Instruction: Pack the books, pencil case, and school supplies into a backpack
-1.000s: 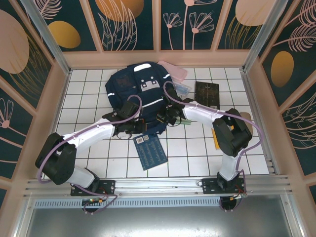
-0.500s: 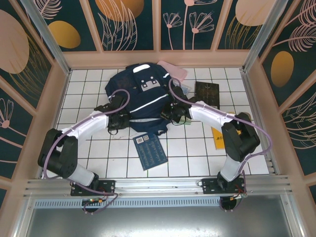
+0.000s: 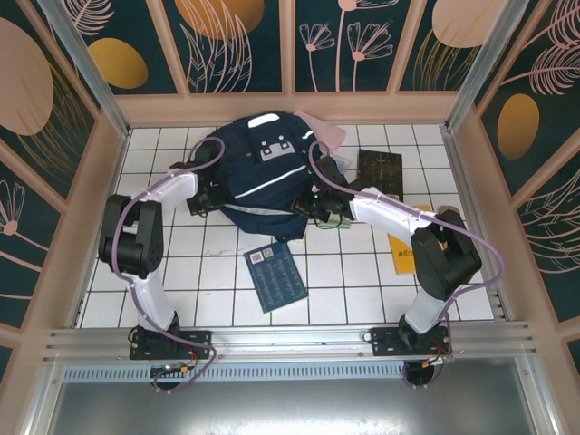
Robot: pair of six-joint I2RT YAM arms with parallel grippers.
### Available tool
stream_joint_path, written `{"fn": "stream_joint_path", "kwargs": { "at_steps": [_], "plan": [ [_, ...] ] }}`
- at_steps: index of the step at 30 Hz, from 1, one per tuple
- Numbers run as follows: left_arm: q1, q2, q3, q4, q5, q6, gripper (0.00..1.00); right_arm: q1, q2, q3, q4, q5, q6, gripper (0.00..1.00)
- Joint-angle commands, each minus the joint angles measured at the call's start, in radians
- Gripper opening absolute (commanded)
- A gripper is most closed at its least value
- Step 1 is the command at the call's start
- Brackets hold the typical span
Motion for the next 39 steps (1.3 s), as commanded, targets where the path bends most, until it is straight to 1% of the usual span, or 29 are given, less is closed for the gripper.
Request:
{"fn": "stream_joint_path", "kwargs": {
  "at_steps": [1, 4, 7, 11, 15, 17, 19, 21, 22, 23, 24, 25, 27, 29, 31, 35, 39],
  "plan": [
    [0.09, 0.066, 0.071, 0.062, -0.193, -0.042, 0.0, -0.026, -0.098, -0.029, -0.111, 0.048, -0.052, 0.0],
    [0.113, 0.112, 0.109, 0.074, -0.223, -0.048, 0.0, -0.03, -0.106, -0.03, -0.114, 0.048, -0.062, 0.0],
    [0.136, 0.127, 0.13, 0.077, -0.237, -0.056, 0.0, -0.031, -0.106, -0.027, -0.116, 0.045, -0.076, 0.0],
    [0.145, 0.076, 0.1, 0.079, -0.224, -0.056, 0.0, -0.032, -0.088, -0.013, -0.101, 0.025, -0.093, 0.0],
    [0.145, -0.059, -0.02, 0.087, -0.157, -0.056, 0.0, -0.027, -0.043, 0.037, -0.086, 0.001, -0.119, 0.0],
    [0.144, -0.13, -0.087, 0.088, -0.104, -0.044, 0.0, -0.028, -0.013, 0.08, -0.109, 0.019, -0.151, 0.0],
    [0.144, -0.202, -0.158, 0.097, -0.018, -0.022, 0.0, -0.043, 0.015, 0.13, -0.148, 0.044, -0.186, 0.0],
    [0.143, -0.259, -0.211, 0.113, 0.076, 0.012, 0.0, -0.064, 0.025, 0.157, -0.163, 0.043, -0.207, 0.0],
    [0.143, -0.275, -0.226, 0.117, 0.105, 0.026, 0.0, -0.076, 0.026, 0.164, -0.165, 0.04, -0.214, 0.0],
    [0.143, -0.287, -0.236, 0.121, 0.111, 0.04, 0.0, -0.086, 0.026, 0.168, -0.168, 0.039, -0.222, 0.0],
    [0.143, -0.291, -0.239, 0.122, 0.099, 0.05, 0.0, -0.086, 0.024, 0.17, -0.173, 0.038, -0.231, 0.0],
    [0.143, -0.285, -0.234, 0.119, 0.059, 0.058, 0.0, -0.087, 0.02, 0.172, -0.179, 0.035, -0.24, 0.0],
    [0.144, -0.25, -0.202, 0.097, -0.013, 0.072, 0.0, -0.118, 0.007, 0.163, -0.19, 0.037, -0.256, 0.0],
    [0.148, -0.2, -0.158, 0.085, -0.081, 0.093, 0.0, -0.136, -0.017, 0.14, -0.196, 0.04, -0.27, 0.0],
    [0.154, -0.116, -0.121, 0.087, -0.126, 0.113, 0.0, -0.154, -0.046, 0.111, -0.194, 0.036, -0.276, 0.0],
    [0.17, -0.01, -0.055, 0.091, -0.171, 0.123, 0.0, -0.173, -0.087, 0.068, -0.183, 0.021, -0.28, 0.0],
    [0.172, 0.004, -0.032, 0.083, -0.188, 0.102, 0.0, -0.158, -0.094, 0.038, -0.133, -0.025, -0.265, 0.0]
  ]
}}
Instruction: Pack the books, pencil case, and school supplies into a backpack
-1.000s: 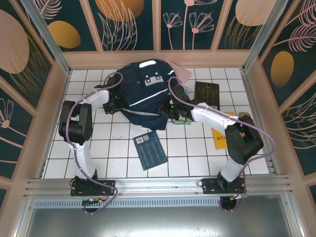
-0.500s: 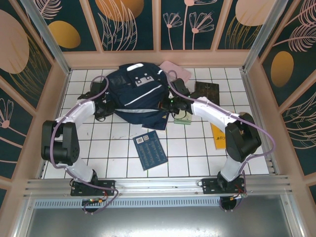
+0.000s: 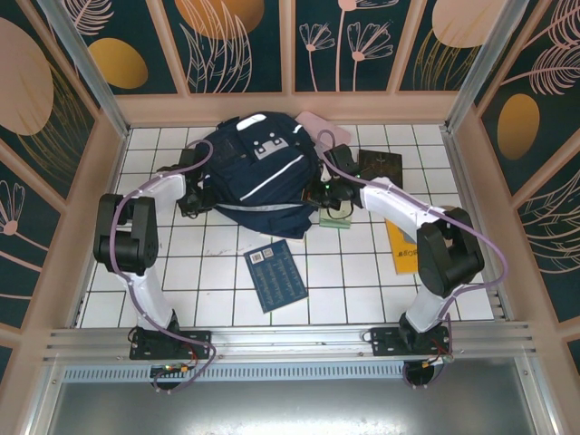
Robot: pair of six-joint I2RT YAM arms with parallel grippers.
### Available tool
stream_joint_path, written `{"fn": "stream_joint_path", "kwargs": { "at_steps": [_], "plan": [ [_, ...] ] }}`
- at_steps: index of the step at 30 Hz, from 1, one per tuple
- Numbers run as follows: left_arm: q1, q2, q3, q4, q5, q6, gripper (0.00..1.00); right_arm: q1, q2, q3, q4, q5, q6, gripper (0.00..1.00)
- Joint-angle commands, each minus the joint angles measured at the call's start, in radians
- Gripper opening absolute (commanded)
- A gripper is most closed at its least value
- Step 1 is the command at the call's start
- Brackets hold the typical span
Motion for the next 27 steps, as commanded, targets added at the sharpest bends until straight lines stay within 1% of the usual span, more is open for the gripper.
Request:
{"fn": "stream_joint_path", "kwargs": {
  "at_steps": [1, 3, 6, 12, 16, 21, 27],
  "plan": [
    [0.071, 0.001, 0.032, -0.007, -0.289, -0.038, 0.0, -0.04, -0.096, -0.024, -0.05, 0.06, -0.026, 0.0],
    [0.071, -0.034, 0.012, -0.018, -0.317, -0.053, 0.0, -0.019, -0.077, -0.007, -0.043, 0.069, -0.024, 0.0],
    [0.071, -0.103, -0.025, -0.055, -0.397, -0.076, 0.0, 0.011, -0.037, 0.047, -0.038, 0.072, -0.027, 0.0],
    [0.079, -0.282, -0.1, -0.134, -0.502, -0.14, 0.0, 0.082, 0.07, 0.209, -0.047, 0.07, -0.058, 0.0],
    [0.08, -0.379, -0.152, -0.179, -0.527, -0.19, 0.0, 0.112, 0.165, 0.313, -0.049, 0.064, -0.074, 0.0],
    [0.08, -0.481, -0.222, -0.214, -0.552, -0.233, 0.0, 0.14, 0.273, 0.399, -0.035, 0.053, -0.096, 0.0],
    [0.08, -0.57, -0.307, -0.237, -0.498, -0.278, 0.0, 0.146, 0.402, 0.5, -0.036, 0.047, -0.122, 0.0]
  ]
}}
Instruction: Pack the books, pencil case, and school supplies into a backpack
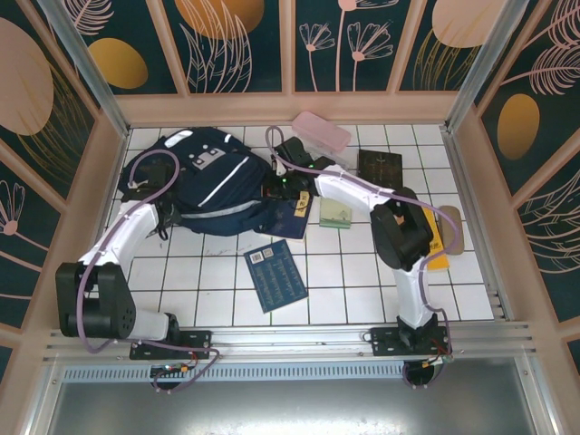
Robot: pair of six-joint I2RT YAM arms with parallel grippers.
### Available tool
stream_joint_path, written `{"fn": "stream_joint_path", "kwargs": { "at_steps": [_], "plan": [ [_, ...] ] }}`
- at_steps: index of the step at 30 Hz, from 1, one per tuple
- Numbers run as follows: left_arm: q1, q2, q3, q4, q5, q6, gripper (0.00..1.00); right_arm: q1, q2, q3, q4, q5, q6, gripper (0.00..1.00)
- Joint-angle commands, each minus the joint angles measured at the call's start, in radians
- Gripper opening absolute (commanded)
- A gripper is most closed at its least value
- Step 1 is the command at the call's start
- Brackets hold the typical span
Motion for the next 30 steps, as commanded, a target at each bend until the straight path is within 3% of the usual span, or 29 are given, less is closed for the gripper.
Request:
{"fn": "stream_joint_path", "kwargs": {
  "at_steps": [1, 2, 5, 10, 13, 19, 23, 30],
  "plan": [
    [0.022, -0.072, -0.051, -0.047, -0.055, -0.061, 0.0, -0.018, 0.048, 0.098, -0.002, 0.049, -0.047, 0.0],
    [0.022, -0.078, -0.061, -0.039, -0.028, -0.059, 0.01, -0.018, 0.067, 0.118, -0.006, 0.05, -0.052, 0.01],
    [0.022, -0.087, -0.069, -0.021, 0.045, -0.048, 0.11, -0.019, 0.103, 0.18, -0.031, 0.051, -0.066, 0.22],
    [0.02, -0.151, -0.073, 0.021, 0.204, -0.025, 0.54, -0.021, 0.026, 0.123, -0.023, 0.104, -0.084, 0.54],
    [0.019, -0.205, -0.103, 0.065, 0.322, -0.049, 0.64, -0.024, -0.063, 0.018, 0.01, 0.136, -0.081, 0.63],
    [-0.032, -0.303, -0.201, 0.182, 0.499, -0.159, 0.7, -0.022, -0.281, -0.273, 0.128, 0.177, -0.052, 0.67],
    [-0.145, -0.343, -0.26, 0.264, 0.544, -0.251, 0.77, -0.014, -0.433, -0.503, 0.239, 0.184, -0.043, 0.66],
    [-0.366, -0.378, -0.38, 0.381, 0.53, -0.44, 0.73, 0.037, -0.576, -0.713, 0.192, 0.202, -0.037, 0.57]
  ]
}}
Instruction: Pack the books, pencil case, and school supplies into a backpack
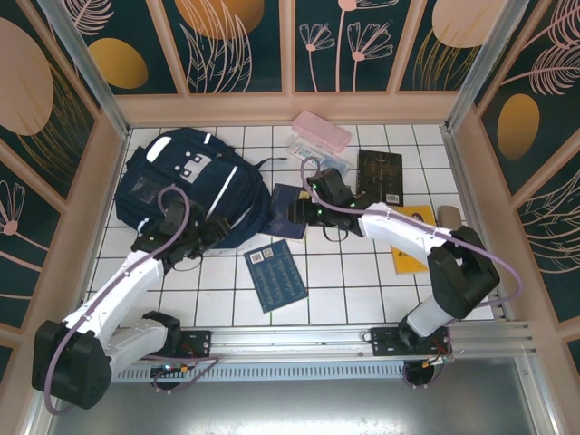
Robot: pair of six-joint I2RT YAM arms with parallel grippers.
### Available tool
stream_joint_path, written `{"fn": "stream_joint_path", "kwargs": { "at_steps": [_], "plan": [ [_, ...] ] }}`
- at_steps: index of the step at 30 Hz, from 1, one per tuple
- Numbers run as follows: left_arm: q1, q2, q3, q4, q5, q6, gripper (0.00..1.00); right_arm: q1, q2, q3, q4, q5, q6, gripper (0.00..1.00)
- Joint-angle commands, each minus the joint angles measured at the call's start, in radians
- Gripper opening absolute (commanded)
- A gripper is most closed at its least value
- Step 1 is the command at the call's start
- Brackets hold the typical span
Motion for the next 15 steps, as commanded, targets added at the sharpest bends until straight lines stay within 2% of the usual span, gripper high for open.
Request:
{"fn": "stream_joint_path", "kwargs": {
  "at_steps": [1, 6, 11, 15],
  "plan": [
    [-0.081, -0.023, -0.064, 0.092, 0.013, -0.146, 0.72, 0.04, -0.058, -0.092, 0.02, 0.011, 0.013, 0.55],
    [-0.233, 0.002, -0.129, 0.14, -0.017, -0.242, 0.69, 0.104, -0.082, -0.226, 0.096, -0.028, 0.076, 0.45],
    [-0.364, 0.036, -0.19, 0.212, -0.031, -0.32, 0.65, 0.195, -0.072, -0.29, 0.14, 0.002, 0.136, 0.44],
    [-0.432, 0.062, -0.227, 0.252, -0.036, -0.362, 0.62, 0.238, -0.049, -0.337, 0.183, 0.005, 0.183, 0.4]
  ]
}}
